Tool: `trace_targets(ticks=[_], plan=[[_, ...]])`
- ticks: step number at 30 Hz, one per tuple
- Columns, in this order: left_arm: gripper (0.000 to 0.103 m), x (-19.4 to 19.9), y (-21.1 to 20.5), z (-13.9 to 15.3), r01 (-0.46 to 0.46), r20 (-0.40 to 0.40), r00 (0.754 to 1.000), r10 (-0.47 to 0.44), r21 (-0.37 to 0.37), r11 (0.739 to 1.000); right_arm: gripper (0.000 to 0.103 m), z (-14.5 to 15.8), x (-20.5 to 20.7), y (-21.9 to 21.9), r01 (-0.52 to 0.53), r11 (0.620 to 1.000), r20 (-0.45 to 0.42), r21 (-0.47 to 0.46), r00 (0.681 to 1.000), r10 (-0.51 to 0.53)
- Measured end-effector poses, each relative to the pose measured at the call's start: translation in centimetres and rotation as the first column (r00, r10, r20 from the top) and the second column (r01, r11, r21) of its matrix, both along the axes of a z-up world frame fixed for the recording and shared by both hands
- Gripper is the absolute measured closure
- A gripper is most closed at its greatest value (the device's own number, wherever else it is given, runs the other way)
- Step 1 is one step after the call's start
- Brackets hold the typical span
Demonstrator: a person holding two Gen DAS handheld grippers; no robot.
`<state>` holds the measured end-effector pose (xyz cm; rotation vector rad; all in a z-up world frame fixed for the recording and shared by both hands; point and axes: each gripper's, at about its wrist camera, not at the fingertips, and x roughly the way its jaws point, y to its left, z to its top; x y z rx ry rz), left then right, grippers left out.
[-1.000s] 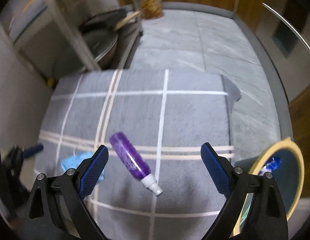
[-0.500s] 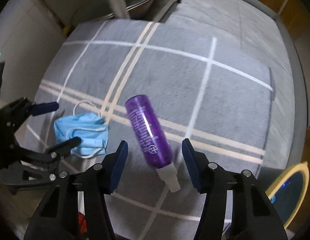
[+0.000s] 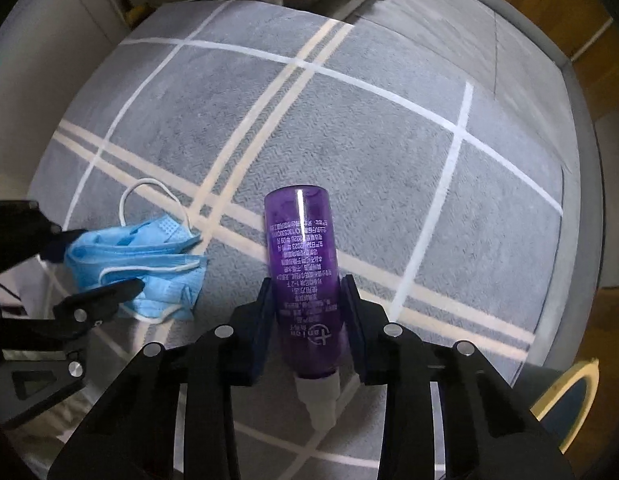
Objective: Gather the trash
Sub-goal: 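Grasp the purple spray bottle with the right gripper while the left grasps the blue mask, then lift and carry the spray bottle and blue mask over the teal bin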
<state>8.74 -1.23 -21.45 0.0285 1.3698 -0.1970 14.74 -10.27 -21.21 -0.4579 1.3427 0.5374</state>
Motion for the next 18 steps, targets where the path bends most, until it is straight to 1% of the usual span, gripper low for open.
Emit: trace_targets(ticks=[1, 5, 9, 11, 12, 15, 18], plan=[[0.079, 0.1, 0.0, 0.1, 0.002, 0.005, 1.000, -0.002, 0.002, 1.000, 0.068, 0.1, 0.0, -0.1, 0.007, 1.000, 0.005, 0.001, 1.000, -0.007], [0.087, 0.1, -0.1, 0.7, -0.011, 0.026, 1.000, 0.011, -0.005, 1.000, 0.068, 1.4, 0.4, -1.7, 0.073, 0.997, 0.017, 0.040, 0.997, -0.074], [0.089, -0.2, -0.8, 2.0, -0.004, 0.069, 0.998, 0.004, -0.002, 1.000, 0.068, 2.6, 0.7, -3.5, 0.135, 0.989, 0.024, 0.060, 0.990, -0.136], [0.090, -0.4, -1.0, 2.8, 0.003, 0.094, 0.996, -0.003, 0.002, 1.000, 0.068, 3.9, 0.7, -4.7, 0.173, 0.981, 0.037, 0.089, 0.984, -0.177], [0.090, -0.7, -1.3, 3.6, 0.007, 0.114, 0.994, -0.008, 0.005, 1.000, 0.069, 4.2, 0.7, -4.9, 0.186, 0.977, 0.043, 0.103, 0.981, -0.192], [0.090, -0.9, -1.5, 5.7, 0.023, 0.179, 0.984, -0.025, 0.012, 1.000, 0.069, 6.6, 0.5, -6.4, 0.223, 0.962, 0.083, 0.159, 0.968, -0.238], [0.090, -1.6, -3.3, 8.3, 0.045, 0.276, 0.960, -0.050, 0.026, 0.999, 0.069, 9.2, 0.1, -8.0, 0.254, 0.943, 0.115, 0.216, 0.952, -0.283]])
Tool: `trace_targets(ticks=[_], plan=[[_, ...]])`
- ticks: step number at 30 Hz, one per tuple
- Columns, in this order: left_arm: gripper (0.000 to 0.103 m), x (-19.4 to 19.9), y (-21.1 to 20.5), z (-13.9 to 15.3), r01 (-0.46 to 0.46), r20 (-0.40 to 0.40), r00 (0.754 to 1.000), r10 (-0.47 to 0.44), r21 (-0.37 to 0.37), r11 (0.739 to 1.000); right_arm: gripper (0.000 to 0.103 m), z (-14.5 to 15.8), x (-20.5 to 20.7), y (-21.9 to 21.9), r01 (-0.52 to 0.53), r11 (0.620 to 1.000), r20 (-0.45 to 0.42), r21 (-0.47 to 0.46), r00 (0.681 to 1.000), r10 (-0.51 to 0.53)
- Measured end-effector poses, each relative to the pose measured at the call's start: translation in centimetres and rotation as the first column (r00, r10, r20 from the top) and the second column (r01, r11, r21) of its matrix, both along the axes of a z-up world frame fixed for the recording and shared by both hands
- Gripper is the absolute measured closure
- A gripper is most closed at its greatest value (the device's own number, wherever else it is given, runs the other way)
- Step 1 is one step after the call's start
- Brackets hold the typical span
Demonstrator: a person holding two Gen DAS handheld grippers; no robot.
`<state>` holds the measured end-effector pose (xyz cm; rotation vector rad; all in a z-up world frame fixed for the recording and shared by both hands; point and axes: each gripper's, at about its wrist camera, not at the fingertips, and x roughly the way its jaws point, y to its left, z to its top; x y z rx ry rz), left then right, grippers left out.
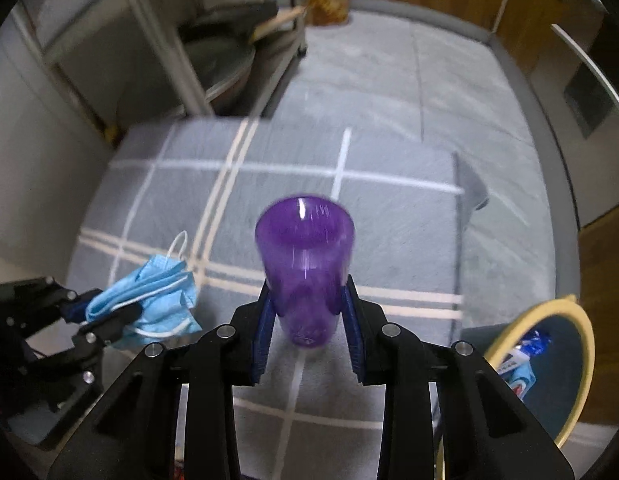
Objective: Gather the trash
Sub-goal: 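Lift and carry the spray bottle and blue mask over the teal bin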
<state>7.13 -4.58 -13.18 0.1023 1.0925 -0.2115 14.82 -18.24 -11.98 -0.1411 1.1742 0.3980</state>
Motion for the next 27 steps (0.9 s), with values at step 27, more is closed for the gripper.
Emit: trace_targets(ticks=[27], plan=[[0.090, -0.4, -10.4, 5.7, 0.175, 0.194, 0.965, -0.177, 0.029, 0.984, 0.069, 6.9, -5.1, -18.4, 0.406, 0.876, 0.144, 0.260, 0.881, -0.451]])
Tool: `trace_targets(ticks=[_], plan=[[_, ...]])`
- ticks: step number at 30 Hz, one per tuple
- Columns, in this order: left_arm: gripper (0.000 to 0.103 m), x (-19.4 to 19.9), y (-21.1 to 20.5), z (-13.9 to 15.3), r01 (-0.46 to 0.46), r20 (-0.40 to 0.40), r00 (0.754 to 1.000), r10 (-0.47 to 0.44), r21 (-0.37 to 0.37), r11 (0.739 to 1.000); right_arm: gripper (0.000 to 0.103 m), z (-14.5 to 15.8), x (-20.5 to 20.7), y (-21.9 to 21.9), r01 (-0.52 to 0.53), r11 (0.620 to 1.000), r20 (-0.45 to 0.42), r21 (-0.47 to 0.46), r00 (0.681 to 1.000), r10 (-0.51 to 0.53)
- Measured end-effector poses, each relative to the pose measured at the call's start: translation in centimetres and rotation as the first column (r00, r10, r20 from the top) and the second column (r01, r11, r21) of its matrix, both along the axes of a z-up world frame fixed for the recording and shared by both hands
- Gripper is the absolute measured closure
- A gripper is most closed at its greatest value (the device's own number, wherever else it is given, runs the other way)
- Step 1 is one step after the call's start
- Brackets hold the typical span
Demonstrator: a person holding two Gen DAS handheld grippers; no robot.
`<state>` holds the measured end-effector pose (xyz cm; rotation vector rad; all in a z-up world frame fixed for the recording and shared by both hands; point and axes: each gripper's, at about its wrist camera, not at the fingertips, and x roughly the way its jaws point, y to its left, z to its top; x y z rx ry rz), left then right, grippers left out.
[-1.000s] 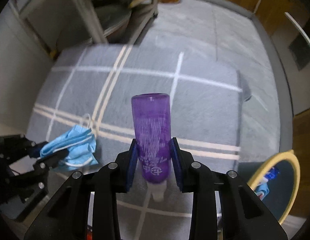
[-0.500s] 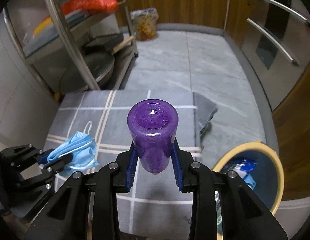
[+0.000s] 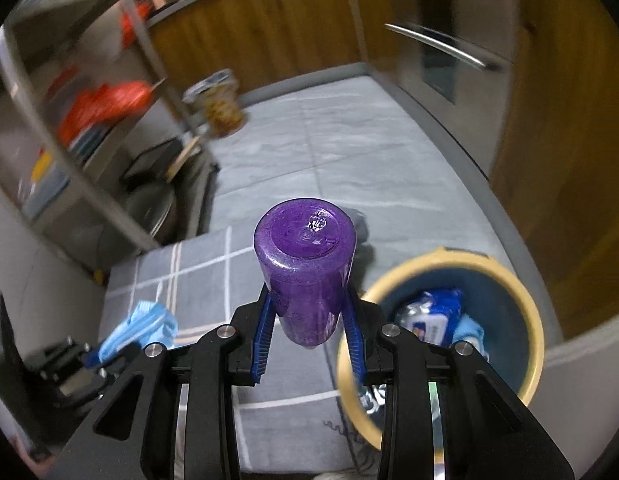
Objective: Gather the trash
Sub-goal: 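Lift and carry the spray bottle and blue mask over the teal bin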
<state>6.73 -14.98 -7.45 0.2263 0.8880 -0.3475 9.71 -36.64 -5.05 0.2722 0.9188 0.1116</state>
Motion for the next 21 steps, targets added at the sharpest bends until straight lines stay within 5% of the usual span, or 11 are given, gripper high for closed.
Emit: trace_targets(ticks=[5, 21], plan=[[0.090, 0.5, -2.2, 0.2, 0.041, 0.006, 0.999, -0.041, -0.017, 0.999, 0.069, -0.6, -0.4, -3.5, 0.099, 0.994, -0.017, 0.043, 0.995, -0.098], [0.090, 1.3, -10.8, 0.0, 0.186, 0.020, 0.982, -0.186, -0.055, 0.981, 0.069, -0.6, -2.7, -12.3, 0.229, 0.969, -0.002, -0.088, 0.973, -0.230]])
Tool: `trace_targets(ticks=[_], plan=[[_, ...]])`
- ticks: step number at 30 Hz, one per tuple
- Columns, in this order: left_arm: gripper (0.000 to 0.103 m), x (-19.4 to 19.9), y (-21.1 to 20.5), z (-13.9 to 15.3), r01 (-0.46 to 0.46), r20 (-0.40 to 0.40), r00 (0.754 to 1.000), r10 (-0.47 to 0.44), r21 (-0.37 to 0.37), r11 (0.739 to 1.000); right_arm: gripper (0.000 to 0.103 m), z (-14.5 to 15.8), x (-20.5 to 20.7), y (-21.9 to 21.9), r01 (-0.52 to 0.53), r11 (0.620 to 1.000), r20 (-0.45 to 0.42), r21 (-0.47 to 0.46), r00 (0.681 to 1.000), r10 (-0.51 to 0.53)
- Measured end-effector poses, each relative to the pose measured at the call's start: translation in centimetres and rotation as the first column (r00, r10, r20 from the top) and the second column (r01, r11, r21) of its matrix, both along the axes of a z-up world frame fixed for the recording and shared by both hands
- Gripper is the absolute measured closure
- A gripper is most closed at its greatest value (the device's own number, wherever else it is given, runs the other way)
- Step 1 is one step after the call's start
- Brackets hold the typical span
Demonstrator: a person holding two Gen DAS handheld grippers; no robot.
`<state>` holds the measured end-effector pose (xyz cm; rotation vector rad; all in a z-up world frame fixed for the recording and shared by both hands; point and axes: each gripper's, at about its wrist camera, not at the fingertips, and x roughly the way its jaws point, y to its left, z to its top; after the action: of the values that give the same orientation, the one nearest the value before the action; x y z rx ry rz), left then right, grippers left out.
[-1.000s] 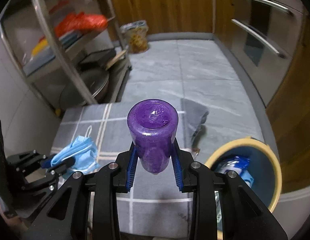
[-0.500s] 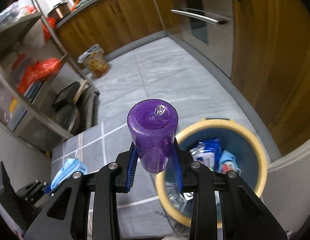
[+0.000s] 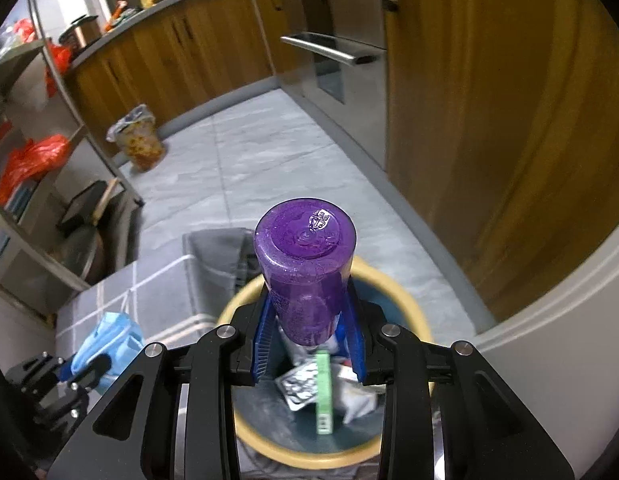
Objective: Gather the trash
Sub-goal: 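Lift and carry the spray bottle and blue mask over the teal bin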
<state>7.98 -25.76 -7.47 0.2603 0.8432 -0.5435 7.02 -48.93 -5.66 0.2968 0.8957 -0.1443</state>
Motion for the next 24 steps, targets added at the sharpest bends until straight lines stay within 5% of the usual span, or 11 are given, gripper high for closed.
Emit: trace_targets(ticks=[24], plan=[[0.090, 0.3, -7.8, -2.7, 0.110, -0.041, 0.993, -0.110, 0.002, 0.994, 0.069, -4.9, -0.5, -2.7, -0.090, 0.995, -0.239, -0.045, 0.968, 0.077]])
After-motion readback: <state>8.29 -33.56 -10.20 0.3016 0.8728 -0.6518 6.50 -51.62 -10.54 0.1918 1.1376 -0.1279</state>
